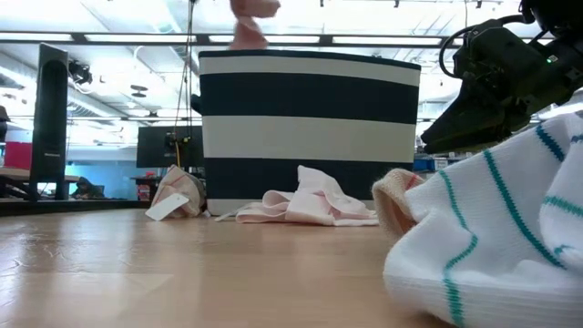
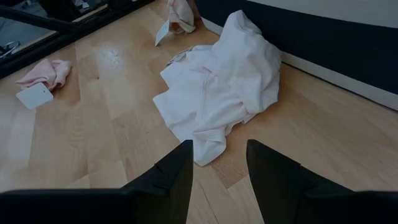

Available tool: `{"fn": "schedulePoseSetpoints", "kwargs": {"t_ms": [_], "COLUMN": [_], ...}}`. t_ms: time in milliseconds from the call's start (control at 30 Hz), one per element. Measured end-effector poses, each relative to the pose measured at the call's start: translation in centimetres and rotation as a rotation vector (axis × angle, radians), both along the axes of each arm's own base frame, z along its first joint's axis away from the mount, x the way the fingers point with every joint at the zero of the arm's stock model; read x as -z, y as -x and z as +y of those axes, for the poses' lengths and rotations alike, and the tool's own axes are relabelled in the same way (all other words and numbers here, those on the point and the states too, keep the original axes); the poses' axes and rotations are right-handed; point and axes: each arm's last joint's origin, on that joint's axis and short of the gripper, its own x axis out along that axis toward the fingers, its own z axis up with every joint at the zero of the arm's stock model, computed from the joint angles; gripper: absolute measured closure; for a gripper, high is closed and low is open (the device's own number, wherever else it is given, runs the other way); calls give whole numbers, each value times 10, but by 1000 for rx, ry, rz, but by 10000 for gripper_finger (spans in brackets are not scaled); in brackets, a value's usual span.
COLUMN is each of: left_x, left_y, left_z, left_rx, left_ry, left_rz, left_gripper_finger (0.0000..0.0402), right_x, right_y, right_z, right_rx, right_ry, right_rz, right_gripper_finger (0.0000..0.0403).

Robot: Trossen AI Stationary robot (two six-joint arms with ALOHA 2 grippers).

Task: Sort clothes
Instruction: Put the top pink sock into the blue bin

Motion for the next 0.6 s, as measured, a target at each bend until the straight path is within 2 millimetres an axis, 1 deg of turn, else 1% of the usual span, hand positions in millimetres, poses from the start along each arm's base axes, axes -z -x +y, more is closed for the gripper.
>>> {"fn": "schedulePoseSetpoints", "kwargs": {"t_ms": [167,333,467,600], "left_x": [22,45,60,64], "left_y": [-33,-59,-72,-75], "left_z": [9,17,21,22], "left_rx": [40,47,50,65], "left_ry": [6,23,39,30], "left_rz": [101,182,235,261], "left_gripper_finger": [396,370,340,316], "right_x": [0,0,0,0], "right_y": [0,0,0,0], "right_z": [0,0,0,0], "right_rx": [0,-1,-1,-1], "right_ry": [1,1,1,2], "right_rz": [0,0,1,1], "right_gripper_finger": [252,252,252,252]}}
